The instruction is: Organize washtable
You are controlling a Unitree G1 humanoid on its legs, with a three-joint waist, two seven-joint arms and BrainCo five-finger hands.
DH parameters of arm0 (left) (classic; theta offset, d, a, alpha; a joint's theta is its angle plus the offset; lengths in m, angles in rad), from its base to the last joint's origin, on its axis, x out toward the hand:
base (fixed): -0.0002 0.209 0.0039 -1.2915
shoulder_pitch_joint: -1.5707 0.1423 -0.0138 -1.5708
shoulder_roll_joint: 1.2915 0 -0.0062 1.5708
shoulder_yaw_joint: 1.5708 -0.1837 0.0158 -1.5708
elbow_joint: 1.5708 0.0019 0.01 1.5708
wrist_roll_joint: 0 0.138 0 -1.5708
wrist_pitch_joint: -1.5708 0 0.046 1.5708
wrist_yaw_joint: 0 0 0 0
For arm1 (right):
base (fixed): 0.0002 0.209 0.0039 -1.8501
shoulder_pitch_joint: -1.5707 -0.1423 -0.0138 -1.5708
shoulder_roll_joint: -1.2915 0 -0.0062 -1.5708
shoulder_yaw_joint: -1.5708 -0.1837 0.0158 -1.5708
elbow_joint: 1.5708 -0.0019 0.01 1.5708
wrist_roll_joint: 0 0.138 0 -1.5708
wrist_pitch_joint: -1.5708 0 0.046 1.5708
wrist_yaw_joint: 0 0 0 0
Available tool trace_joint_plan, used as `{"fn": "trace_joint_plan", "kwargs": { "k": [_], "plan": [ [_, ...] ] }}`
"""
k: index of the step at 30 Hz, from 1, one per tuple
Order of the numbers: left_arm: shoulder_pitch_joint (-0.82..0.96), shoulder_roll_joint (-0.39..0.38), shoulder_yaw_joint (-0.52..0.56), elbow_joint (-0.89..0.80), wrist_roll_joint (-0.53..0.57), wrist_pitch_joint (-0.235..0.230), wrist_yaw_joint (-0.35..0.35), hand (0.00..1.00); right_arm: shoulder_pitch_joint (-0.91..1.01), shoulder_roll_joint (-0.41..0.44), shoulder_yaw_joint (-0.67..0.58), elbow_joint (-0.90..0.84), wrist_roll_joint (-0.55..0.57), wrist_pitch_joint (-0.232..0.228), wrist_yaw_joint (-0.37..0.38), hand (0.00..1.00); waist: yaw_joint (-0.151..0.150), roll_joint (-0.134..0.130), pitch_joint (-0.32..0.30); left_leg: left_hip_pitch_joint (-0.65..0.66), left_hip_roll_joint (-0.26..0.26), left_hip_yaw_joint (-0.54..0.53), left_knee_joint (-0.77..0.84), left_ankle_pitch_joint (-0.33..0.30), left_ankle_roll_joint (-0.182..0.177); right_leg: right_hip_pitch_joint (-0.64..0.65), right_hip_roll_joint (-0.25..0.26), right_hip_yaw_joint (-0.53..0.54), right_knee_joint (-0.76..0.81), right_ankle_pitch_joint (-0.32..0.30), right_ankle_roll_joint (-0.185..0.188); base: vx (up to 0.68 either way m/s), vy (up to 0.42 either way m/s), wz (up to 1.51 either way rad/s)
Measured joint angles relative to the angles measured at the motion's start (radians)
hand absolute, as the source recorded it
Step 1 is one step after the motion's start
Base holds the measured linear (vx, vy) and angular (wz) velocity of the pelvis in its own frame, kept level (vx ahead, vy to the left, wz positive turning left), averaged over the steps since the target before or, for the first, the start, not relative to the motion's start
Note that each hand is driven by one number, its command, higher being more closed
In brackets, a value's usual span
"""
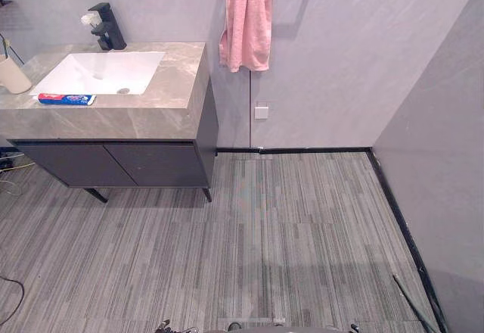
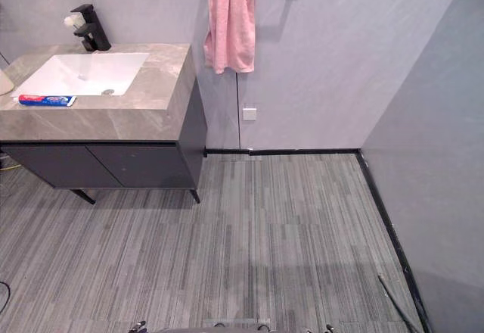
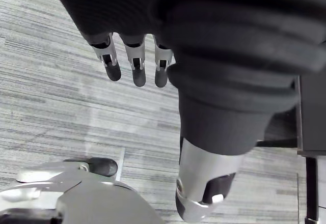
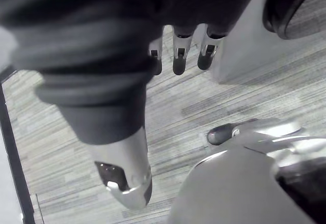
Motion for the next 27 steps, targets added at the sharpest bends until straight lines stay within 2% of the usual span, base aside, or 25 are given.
{"fn": "trace_joint_plan", "kwargs": {
  "k": [4,27],
  "plan": [
    [-0.008,0.001,-0.001,0.001,0.005,0.000,0.000,0.00,-0.010,-0.001,0.002,0.000,-0.001,0.000,0.000,0.00,-0.001,-0.001,0.022,0.010,0.000,0.001,0.000,0.000,0.000,0.014,0.000,0.000,0.000,-0.001,0.002,-0.02,-0.004,0.00],
    [-0.019,0.010,-0.006,0.019,-0.017,-0.009,0.000,0.00,-0.019,0.003,0.005,0.007,0.070,0.002,0.000,0.00,0.001,-0.015,0.032,-0.012,0.001,0.033,-0.009,-0.003,0.000,-0.007,0.004,0.029,-0.032,0.006,-0.006,-0.03,-0.016,-0.03]
  ]
}}
